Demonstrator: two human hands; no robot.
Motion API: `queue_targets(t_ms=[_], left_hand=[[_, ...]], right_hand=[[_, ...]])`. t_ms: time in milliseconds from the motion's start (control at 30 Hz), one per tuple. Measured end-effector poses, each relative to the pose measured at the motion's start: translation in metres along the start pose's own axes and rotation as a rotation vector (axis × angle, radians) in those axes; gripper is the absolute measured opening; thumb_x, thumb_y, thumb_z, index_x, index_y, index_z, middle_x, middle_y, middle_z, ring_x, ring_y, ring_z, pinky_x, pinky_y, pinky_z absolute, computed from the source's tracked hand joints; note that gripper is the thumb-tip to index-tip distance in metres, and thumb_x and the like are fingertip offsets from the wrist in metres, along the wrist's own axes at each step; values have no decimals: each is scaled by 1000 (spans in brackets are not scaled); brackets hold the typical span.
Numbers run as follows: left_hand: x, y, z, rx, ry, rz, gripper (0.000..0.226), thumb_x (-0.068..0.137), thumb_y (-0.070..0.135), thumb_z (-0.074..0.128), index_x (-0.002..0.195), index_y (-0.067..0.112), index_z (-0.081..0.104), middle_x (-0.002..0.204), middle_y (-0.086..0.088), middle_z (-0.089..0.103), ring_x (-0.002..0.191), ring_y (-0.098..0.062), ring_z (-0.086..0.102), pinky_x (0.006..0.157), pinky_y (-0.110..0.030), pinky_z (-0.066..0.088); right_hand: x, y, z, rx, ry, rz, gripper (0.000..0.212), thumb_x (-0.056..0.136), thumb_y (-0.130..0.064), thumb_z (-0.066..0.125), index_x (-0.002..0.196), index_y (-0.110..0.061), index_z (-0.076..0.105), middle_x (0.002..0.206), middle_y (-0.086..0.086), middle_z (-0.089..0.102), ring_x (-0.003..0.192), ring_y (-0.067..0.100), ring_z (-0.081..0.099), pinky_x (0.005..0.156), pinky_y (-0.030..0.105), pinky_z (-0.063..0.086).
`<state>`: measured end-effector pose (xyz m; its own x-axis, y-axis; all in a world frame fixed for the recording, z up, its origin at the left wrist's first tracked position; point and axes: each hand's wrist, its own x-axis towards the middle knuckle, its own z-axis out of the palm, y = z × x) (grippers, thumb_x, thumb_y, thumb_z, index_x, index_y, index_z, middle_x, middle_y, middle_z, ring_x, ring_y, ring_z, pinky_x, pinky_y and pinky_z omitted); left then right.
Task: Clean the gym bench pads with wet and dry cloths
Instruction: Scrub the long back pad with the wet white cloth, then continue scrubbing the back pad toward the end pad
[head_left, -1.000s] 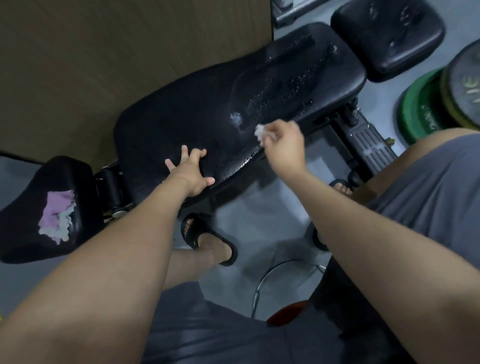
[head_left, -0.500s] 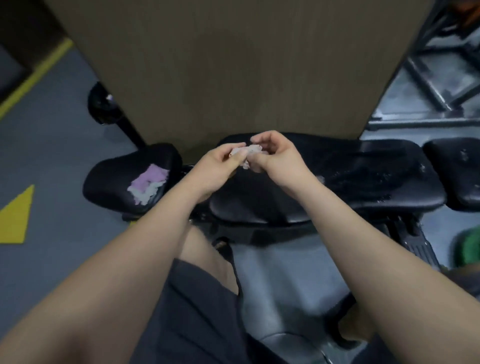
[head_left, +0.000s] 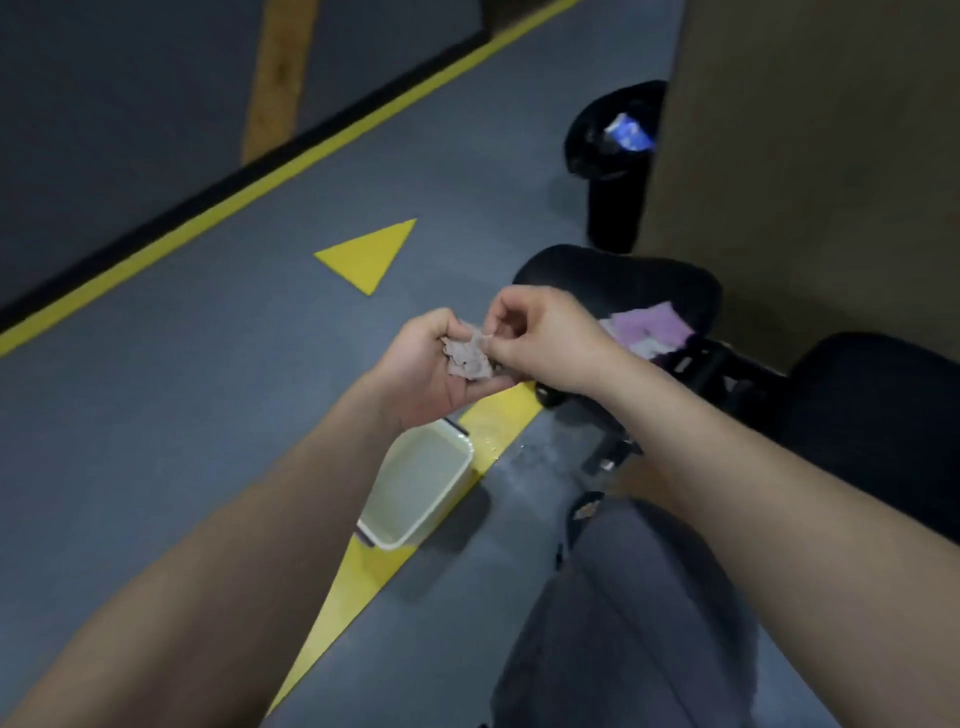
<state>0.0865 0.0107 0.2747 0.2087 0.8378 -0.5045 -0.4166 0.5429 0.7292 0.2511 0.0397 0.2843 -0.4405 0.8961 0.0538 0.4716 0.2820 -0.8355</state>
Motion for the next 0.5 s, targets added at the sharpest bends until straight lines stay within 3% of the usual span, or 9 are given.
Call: queue_targets(t_ms=[133,233,300,367,433,500], left_hand=[[-3,-9,-70,13,161,-104,51,87,-5,24,83,-1,75,89,-15,73,80,-22,73,84,-34,62],[8,-33,-116,64,391,-134,46,79,-14,24,93,-3,67,87,-16,66,75,-22,64,67,-28,57],[18,-48,-144,50,526,-130,33,79,-12,26,80,1,57,77,-13,49,63,-21,46,59,-26,46],[30,-59,-166,31,593,-161,18,81,4,39,67,9,49,69,-11,41,58,-20,32,59,-26,40],[43,-71,-187,-1,658,-207,37,87,29,56,56,13,45,62,-11,48,53,-21,35,58,-26,43],[59,-85,-205,16,758,-181,58,97,47,60,54,11,47,54,-10,51,46,-20,40,52,-24,46]], right_hand=[[31,8,65,-267,-303,-91,12,82,-16,65,78,-25,71,80,-8,66,78,16,63,70,35,53],[43,26,105,-412,-472,-10,21,90,-20,59,96,-31,77,98,-6,72,90,19,65,81,34,57],[44,38,124,-398,-465,73,21,91,-22,54,94,-28,74,98,-4,71,89,20,63,76,33,56],[38,55,138,-386,-418,136,19,92,-22,51,88,-24,70,91,-2,68,83,21,61,67,30,52],[30,76,150,-373,-417,196,20,93,-21,50,88,-20,69,92,0,68,84,23,60,65,30,50],[25,91,160,-384,-515,248,17,93,-21,51,84,-21,66,95,2,67,83,23,59,61,28,44]])
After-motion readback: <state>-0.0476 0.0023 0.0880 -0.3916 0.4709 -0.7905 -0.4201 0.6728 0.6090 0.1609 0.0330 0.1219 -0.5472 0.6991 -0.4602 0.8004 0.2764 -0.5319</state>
